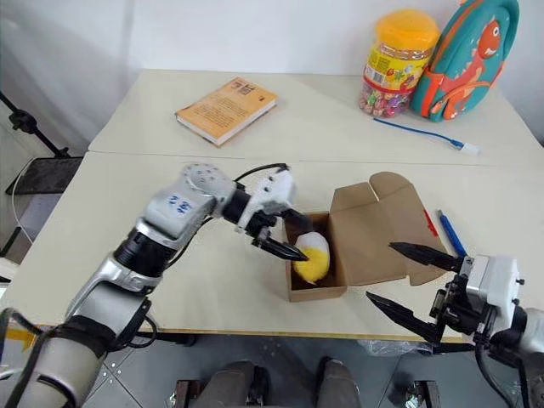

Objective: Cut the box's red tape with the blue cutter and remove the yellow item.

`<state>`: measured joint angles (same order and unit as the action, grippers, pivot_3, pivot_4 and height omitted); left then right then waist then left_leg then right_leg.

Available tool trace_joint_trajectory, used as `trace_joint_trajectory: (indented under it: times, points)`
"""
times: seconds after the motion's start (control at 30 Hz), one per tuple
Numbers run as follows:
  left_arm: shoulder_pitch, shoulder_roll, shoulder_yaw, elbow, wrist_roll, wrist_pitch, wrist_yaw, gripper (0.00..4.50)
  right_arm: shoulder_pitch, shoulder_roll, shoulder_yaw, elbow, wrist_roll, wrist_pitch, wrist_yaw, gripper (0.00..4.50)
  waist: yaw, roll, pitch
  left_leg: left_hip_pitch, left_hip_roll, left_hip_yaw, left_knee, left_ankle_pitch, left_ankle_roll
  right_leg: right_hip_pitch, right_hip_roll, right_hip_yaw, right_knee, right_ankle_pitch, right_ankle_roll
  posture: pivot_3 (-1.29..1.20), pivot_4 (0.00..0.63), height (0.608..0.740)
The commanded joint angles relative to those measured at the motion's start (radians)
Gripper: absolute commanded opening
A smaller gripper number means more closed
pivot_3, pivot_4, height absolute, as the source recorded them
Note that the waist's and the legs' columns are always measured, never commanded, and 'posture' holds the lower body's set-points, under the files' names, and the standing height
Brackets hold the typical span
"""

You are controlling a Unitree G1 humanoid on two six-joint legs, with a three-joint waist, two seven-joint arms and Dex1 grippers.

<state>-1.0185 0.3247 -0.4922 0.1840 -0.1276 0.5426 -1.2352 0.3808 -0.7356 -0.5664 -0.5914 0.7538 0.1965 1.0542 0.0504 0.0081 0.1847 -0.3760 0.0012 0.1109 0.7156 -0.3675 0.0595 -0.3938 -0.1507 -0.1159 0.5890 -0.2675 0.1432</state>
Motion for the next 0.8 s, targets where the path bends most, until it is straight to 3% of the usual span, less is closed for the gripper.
trace_joint_trajectory:
  times: [0.03,0.17,0.27,0.63,0.7,0.8]
  points:
    - [-0.051,-0.017,-0.076,0.068,0.117,-0.027,0.053,3.95,0.046,0.018,-0.07,-0.067,0.015,-0.001,-0.033,4.5,-0.003,0.0,0.0,0.0,0.001,0.001,0.0,0.0,0.0,0.0,0.0,0.0,0.0,0.0,0.0,0.0,0.15,0.74]
    - [-0.084,-0.025,-0.142,0.105,0.166,-0.049,-0.002,3.95,0.106,0.04,-0.102,-0.115,0.028,0.0,-0.06,4.5,-0.003,0.0,0.0,0.0,0.007,0.001,0.0,0.0,0.0,-0.001,0.001,0.001,0.001,0.0,0.0,0.0,0.15,0.74]
    - [-0.105,-0.033,-0.161,0.15,0.198,-0.099,-0.017,3.34,0.111,0.043,-0.103,-0.128,0.03,0.004,-0.08,4.5,-0.004,0.0,0.0,0.0,0.007,0.002,0.0,0.0,0.0,-0.001,0.001,0.002,0.0,0.0,0.0,0.0,0.15,0.74]
    - [-0.123,-0.063,-0.1,0.234,0.194,-0.125,-0.04,0.25,0.096,0.045,-0.089,-0.114,0.018,-0.001,-0.121,4.5,-0.003,0.0,0.0,0.0,0.008,0.002,0.001,-0.001,0.001,-0.002,0.001,0.003,0.001,0.0,0.0,0.0,0.15,0.74]
    - [-0.127,-0.078,-0.056,0.25,0.163,-0.112,-0.036,0.01,0.088,0.036,-0.088,-0.109,0.026,0.001,-0.115,4.5,-0.004,0.0,0.0,0.0,0.008,0.002,0.001,-0.001,0.001,-0.002,0.001,0.003,0.001,0.0,0.0,0.0,0.15,0.74]
    - [-0.134,-0.142,0.109,0.292,0.052,-0.087,0.04,0.01,0.038,0.023,-0.07,-0.094,0.047,0.015,-0.125,4.5,-0.004,0.0,0.0,-0.001,0.009,0.002,0.001,-0.001,0.002,-0.003,0.001,0.003,0.001,0.0,0.0,0.0,0.15,0.74]
